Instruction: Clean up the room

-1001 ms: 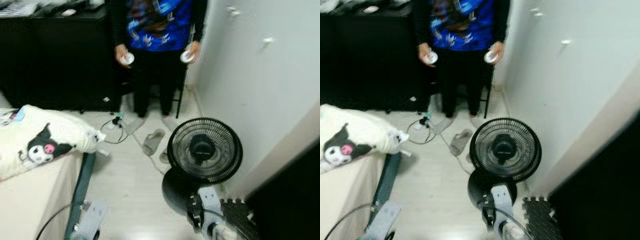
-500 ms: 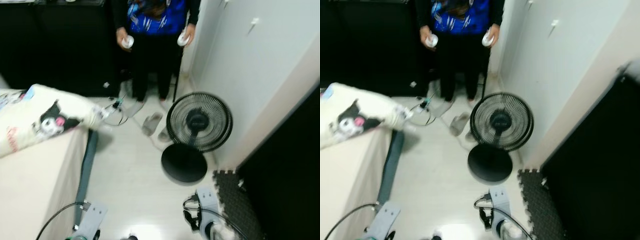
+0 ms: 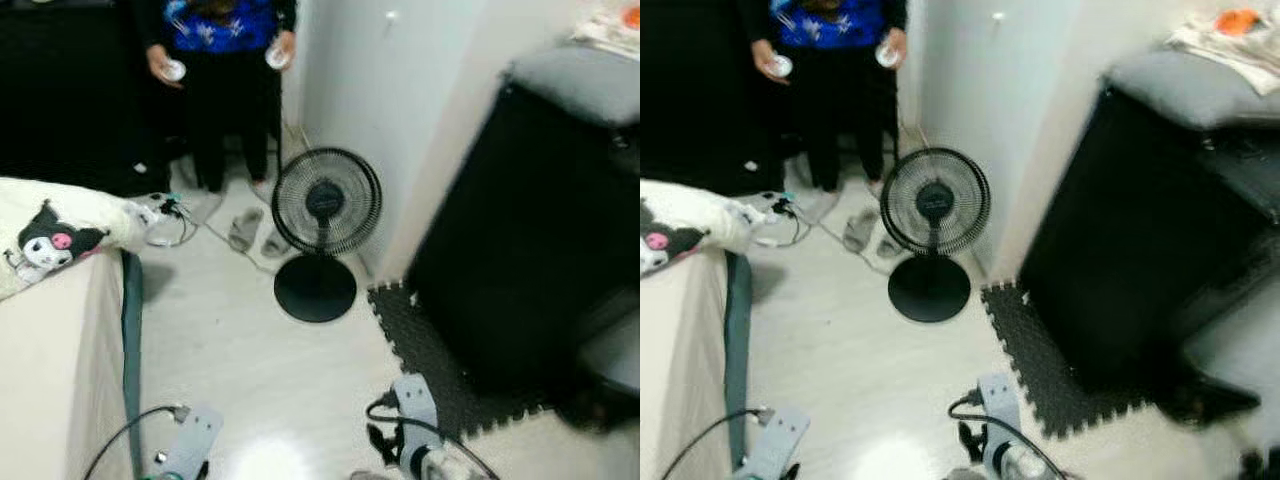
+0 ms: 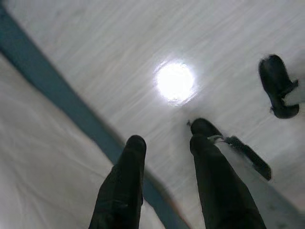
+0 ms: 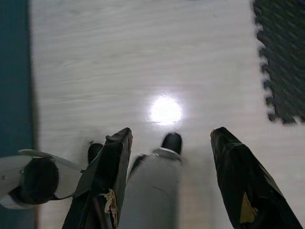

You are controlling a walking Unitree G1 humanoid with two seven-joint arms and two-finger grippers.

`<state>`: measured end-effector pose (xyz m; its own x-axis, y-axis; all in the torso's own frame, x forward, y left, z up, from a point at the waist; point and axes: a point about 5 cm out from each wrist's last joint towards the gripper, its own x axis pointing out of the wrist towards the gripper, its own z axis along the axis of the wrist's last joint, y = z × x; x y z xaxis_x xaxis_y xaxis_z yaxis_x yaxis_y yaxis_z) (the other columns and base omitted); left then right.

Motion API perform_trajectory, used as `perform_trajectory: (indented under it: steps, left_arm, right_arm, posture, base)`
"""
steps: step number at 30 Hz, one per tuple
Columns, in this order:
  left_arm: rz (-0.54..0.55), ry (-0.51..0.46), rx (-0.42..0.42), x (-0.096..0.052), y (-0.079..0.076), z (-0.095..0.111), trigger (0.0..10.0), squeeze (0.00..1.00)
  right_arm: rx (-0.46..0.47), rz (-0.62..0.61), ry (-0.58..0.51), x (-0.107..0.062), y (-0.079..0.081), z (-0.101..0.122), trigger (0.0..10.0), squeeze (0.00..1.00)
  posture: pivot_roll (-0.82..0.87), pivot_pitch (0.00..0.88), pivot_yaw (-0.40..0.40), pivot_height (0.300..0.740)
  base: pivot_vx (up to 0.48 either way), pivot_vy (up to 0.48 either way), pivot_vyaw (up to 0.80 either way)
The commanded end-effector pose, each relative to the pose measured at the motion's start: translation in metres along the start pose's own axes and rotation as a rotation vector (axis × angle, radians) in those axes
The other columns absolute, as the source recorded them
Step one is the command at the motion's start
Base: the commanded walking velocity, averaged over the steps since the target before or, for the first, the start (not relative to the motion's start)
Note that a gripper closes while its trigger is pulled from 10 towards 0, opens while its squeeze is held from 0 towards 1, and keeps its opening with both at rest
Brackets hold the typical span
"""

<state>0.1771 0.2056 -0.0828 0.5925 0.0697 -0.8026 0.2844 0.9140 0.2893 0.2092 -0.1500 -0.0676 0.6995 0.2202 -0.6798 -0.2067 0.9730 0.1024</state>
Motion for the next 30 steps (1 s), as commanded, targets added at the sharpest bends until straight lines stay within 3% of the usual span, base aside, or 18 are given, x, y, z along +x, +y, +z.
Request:
perform_trajectory:
  steps: [1, 11, 30]
  left_arm:
    - [-0.003, -0.001, 0.005, -0.001, 0.002, -0.002, 10.0, 0.00]
    - [0.012, 0.001, -0.001, -0.001, 0.016, -0.003, 10.0, 0.00]
    - [0.012, -0.003, 0.006, 0.000, 0.017, 0.002, 10.0, 0.00]
  right_arm:
    - [0.011, -0.018, 0.008, -0.001, -0.005, -0.002, 10.0, 0.00]
    - [0.023, -0.022, -0.007, -0.001, -0.006, 0.002, 10.0, 0.00]
    - [0.015, -0.018, 0.014, -0.002, -0.006, -0.002, 10.0, 0.00]
  posture:
    - [-0.05, 0.000, 0.019, 0.740]
    - [-0.05, 0.000, 0.021, 0.740]
    - [-0.05, 0.000, 0.021, 0.740]
  base:
    - [0.000, 0.000, -0.80]
    - [0.000, 0.000, -0.80]
    - [0.000, 0.000, -0.80]
